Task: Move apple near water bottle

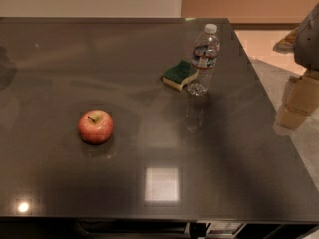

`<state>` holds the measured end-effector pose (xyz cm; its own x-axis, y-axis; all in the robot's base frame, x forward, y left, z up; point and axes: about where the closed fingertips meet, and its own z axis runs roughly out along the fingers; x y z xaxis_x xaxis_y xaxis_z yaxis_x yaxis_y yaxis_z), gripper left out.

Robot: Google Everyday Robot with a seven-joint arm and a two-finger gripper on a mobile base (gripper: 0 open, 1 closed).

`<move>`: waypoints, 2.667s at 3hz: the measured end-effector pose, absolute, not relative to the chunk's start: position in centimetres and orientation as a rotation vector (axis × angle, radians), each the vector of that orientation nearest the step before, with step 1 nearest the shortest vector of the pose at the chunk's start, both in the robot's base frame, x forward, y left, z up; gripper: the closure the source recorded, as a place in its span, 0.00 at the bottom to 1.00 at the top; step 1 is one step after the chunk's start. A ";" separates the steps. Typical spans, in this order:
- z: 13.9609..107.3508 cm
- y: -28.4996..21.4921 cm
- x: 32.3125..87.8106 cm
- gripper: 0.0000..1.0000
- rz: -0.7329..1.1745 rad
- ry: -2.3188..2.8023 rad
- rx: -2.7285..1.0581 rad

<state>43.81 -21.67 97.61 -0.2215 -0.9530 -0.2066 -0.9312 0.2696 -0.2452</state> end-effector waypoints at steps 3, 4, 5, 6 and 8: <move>97.8 -16.9 45.0 0.00 0.044 2.137 -1.703; 96.9 -12.2 45.5 0.00 0.160 2.050 -1.686; 95.8 -7.1 45.5 0.00 0.247 1.946 -1.691; 93.8 -2.1 45.4 0.00 0.288 1.874 -1.729; 88.6 5.9 45.9 0.00 0.380 1.863 -1.834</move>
Offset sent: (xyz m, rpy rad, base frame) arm 0.0096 0.0278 0.0049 0.1117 0.0244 0.0255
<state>45.87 5.89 88.64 0.0271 -0.8504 -0.5255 -0.9882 0.0564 -0.1421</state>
